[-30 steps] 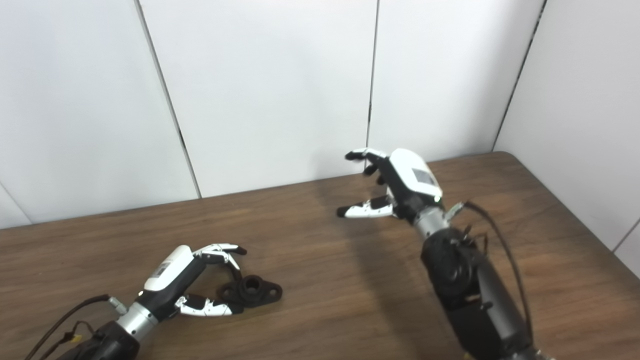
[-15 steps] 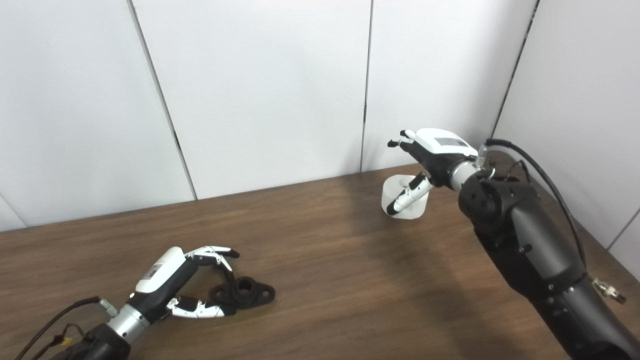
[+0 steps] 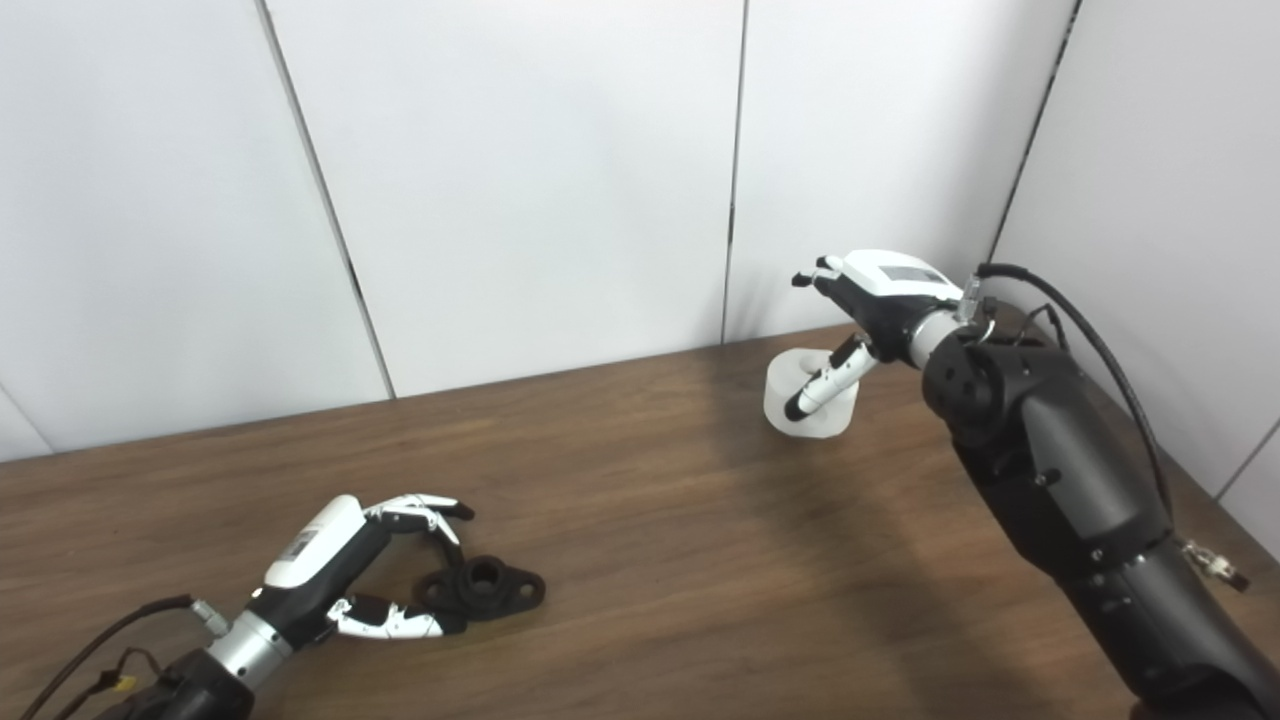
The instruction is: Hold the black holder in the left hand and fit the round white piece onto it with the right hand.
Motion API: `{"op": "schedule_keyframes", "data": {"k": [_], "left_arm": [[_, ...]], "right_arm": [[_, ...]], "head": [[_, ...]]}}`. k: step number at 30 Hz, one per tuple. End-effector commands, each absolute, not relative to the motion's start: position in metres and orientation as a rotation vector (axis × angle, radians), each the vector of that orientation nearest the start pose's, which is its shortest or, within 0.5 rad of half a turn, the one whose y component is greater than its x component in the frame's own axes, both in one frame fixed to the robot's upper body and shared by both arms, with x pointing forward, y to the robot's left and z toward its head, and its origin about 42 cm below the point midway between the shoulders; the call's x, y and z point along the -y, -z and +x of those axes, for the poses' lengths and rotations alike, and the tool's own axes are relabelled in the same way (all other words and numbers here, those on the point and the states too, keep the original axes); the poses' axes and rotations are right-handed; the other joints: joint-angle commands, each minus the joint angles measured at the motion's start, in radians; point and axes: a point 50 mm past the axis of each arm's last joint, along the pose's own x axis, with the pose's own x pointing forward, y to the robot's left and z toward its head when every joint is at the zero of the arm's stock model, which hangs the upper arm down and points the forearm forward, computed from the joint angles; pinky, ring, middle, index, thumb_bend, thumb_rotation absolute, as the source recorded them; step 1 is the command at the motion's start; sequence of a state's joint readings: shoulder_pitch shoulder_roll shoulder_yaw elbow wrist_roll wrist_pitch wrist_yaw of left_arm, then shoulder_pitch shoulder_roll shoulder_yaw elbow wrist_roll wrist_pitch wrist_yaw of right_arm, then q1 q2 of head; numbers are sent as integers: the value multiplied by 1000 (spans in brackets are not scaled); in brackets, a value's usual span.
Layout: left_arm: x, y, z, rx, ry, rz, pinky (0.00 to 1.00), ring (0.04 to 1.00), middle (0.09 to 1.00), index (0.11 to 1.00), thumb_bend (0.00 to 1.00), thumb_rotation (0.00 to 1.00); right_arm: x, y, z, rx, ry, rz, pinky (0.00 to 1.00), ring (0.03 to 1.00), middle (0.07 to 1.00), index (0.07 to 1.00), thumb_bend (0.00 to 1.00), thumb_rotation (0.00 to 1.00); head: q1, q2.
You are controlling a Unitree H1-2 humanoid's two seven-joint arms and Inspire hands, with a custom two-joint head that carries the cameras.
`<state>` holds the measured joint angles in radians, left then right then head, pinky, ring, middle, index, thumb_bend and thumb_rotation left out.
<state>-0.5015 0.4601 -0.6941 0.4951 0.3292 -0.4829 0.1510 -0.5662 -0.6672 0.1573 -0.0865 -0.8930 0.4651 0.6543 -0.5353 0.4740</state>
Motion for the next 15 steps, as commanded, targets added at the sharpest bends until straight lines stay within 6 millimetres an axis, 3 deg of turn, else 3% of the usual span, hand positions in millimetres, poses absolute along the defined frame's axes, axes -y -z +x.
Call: {"op": "schedule_keyframes", "data": {"k": [1, 15], "left_arm": [[-256, -71, 366, 243, 749, 991, 678, 803, 779, 487, 520, 45], [-256, -71, 364, 253, 750, 996, 675, 799, 775, 487, 519, 45]], "right_arm": [[351, -349, 419, -133, 49, -1489, 951, 1000, 1000, 932, 985, 379], [364, -318, 447, -245, 42, -1453, 958, 998, 1000, 916, 983, 364]], "head": [[-2, 0], [13, 0]]}}
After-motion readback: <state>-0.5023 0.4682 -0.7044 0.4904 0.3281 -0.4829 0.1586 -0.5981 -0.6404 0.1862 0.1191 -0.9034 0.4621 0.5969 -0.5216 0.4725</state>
